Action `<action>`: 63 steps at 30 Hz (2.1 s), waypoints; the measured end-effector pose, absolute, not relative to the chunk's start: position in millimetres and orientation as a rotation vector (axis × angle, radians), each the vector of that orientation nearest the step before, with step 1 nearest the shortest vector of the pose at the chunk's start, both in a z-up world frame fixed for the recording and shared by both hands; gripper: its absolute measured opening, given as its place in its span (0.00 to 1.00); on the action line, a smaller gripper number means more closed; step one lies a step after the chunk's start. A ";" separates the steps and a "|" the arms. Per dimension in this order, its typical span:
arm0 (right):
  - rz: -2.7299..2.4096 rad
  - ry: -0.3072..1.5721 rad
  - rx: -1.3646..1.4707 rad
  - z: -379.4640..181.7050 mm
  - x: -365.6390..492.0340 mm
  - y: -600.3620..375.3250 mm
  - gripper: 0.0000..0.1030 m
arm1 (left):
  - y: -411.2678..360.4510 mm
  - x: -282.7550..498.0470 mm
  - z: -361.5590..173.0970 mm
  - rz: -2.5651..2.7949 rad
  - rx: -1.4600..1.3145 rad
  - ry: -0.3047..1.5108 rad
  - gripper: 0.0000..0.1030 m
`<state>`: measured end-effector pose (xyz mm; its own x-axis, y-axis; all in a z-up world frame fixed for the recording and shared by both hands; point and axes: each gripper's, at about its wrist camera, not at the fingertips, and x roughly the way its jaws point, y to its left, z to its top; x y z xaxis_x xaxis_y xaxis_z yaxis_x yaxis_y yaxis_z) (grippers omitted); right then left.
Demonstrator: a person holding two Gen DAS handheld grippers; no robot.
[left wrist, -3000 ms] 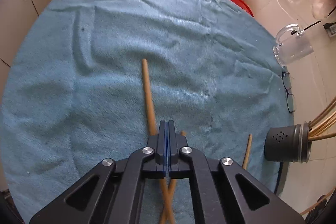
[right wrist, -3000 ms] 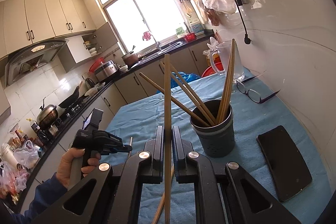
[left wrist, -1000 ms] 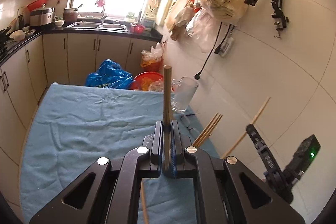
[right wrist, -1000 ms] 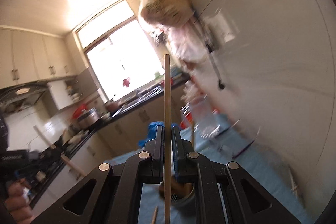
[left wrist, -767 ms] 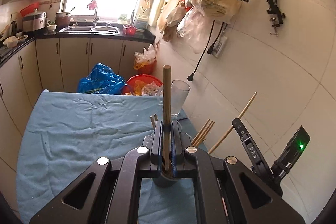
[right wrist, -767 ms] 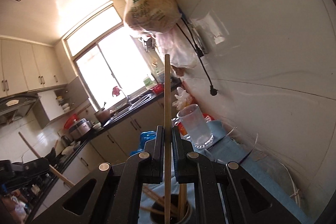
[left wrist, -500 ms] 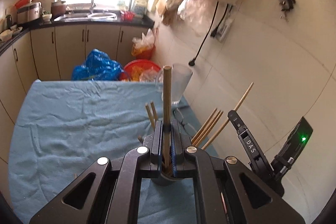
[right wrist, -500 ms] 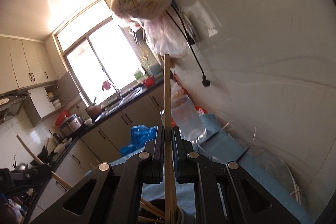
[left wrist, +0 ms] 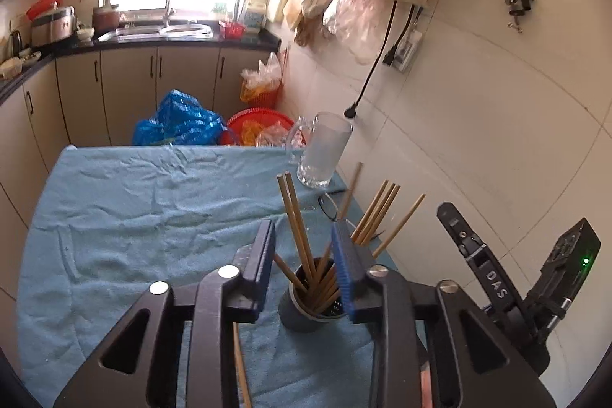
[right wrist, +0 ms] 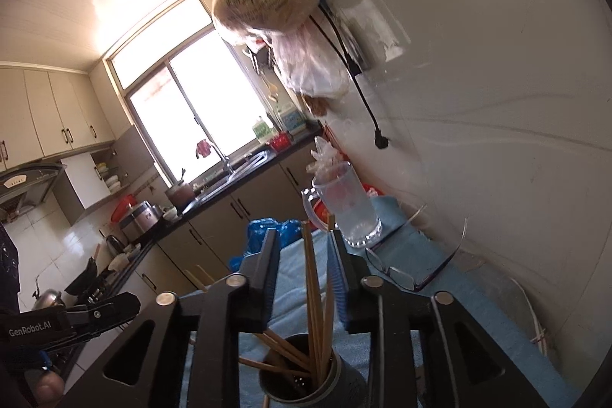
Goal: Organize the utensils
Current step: 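Move both open tools back over the last chopsticks on the cloth, then close the left tool on a wooden chopstick while the right tool grasps another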
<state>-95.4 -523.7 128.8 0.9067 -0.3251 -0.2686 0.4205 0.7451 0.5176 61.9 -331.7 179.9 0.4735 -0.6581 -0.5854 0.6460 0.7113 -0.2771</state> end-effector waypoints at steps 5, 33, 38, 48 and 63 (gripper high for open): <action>-0.396 0.162 0.600 136.2 -117.2 -514.2 0.40 | -297.6 44.8 187.4 -0.768 -0.024 0.666 0.38; -0.136 0.730 0.546 10.8 -77.2 -392.3 0.47 | -176.2 97.1 -15.2 -0.506 -0.007 1.223 0.39; -0.157 0.742 0.554 9.5 -76.6 -398.6 0.47 | -202.7 111.7 -22.4 -0.460 0.085 1.228 0.15; -0.104 0.858 0.496 3.2 -35.4 -384.7 0.46 | -169.6 103.8 -21.3 -0.385 0.051 1.216 0.06; -0.201 1.073 0.273 -29.8 35.6 -357.1 0.10 | -153.8 99.5 -22.6 -0.367 0.011 1.197 0.06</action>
<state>35.6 -357.1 -29.8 0.4645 -0.0293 -0.8851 0.2929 0.9483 0.1223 99.5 -153.8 -22.6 0.3136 -0.2728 -0.9095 0.2841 0.9409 -0.1842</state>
